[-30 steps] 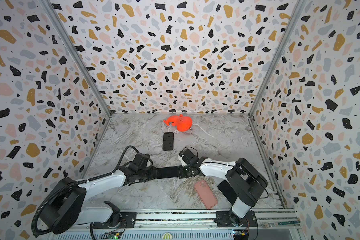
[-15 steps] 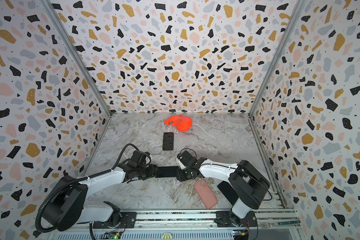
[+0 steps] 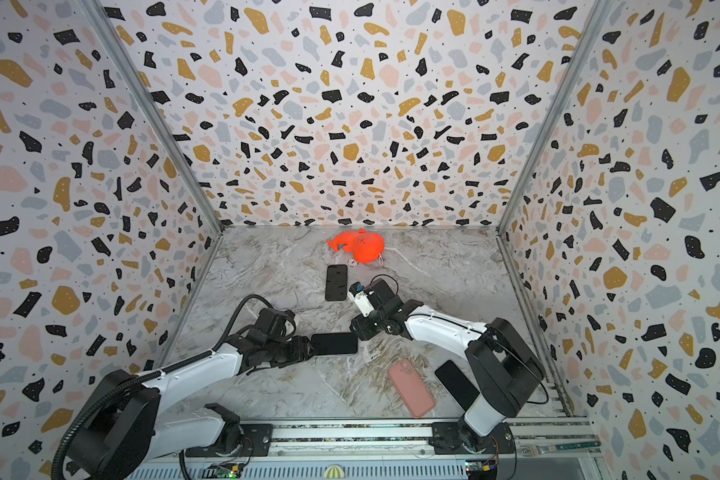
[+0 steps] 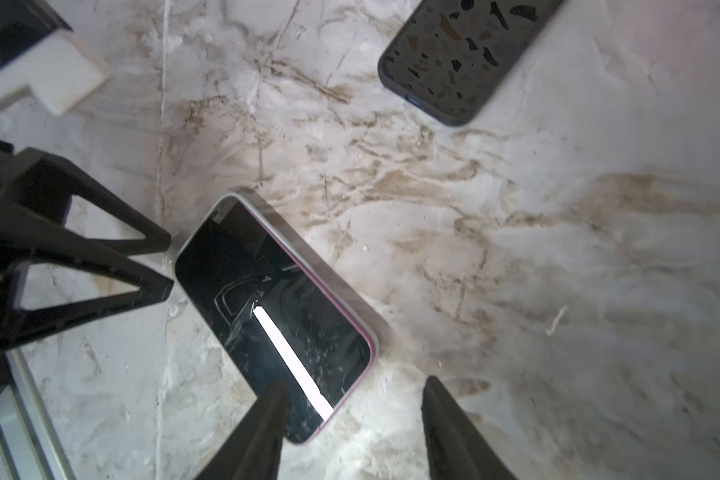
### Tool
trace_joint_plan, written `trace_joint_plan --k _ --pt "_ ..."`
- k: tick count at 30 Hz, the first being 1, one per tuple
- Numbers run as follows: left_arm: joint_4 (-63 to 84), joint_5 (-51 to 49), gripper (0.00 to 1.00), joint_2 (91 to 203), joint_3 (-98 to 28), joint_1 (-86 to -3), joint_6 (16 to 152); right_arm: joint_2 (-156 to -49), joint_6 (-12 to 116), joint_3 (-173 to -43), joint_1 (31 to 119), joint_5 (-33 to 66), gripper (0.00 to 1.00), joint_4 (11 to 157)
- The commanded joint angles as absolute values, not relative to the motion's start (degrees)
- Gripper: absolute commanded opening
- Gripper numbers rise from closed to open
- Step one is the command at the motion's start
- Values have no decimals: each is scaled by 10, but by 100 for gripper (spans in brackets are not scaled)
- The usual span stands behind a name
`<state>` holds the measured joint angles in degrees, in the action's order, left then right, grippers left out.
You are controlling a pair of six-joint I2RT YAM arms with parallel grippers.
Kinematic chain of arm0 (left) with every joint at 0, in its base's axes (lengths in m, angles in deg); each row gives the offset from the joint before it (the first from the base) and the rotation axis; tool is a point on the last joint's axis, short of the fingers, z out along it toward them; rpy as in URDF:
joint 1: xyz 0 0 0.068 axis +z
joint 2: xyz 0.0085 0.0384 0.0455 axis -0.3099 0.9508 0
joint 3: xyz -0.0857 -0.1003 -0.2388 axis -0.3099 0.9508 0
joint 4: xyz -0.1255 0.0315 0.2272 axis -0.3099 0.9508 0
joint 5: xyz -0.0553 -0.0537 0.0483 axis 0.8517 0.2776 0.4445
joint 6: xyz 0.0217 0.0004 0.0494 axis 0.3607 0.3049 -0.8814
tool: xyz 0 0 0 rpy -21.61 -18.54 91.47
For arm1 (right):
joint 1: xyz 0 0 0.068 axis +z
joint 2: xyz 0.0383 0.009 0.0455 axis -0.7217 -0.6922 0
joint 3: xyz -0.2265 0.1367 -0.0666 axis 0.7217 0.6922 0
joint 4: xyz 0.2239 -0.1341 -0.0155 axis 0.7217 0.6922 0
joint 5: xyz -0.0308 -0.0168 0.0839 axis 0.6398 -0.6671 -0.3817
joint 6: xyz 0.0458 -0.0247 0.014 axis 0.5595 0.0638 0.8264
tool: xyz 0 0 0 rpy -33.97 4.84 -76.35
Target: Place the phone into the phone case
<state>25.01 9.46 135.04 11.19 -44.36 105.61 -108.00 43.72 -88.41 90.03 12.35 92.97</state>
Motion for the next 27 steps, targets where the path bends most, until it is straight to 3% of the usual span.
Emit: trace_joint_plan --k 1,16,27 --pt "250 127 63 1351 135 -441 1077 -1113 411 -917 905 100 55 920" --pt "188 154 64 1378 143 -448 1096 -1183 423 -906 898 36 55 896" --pt "136 148 61 1481 72 -448 1089 -1154 448 -845 898 9 47 875"
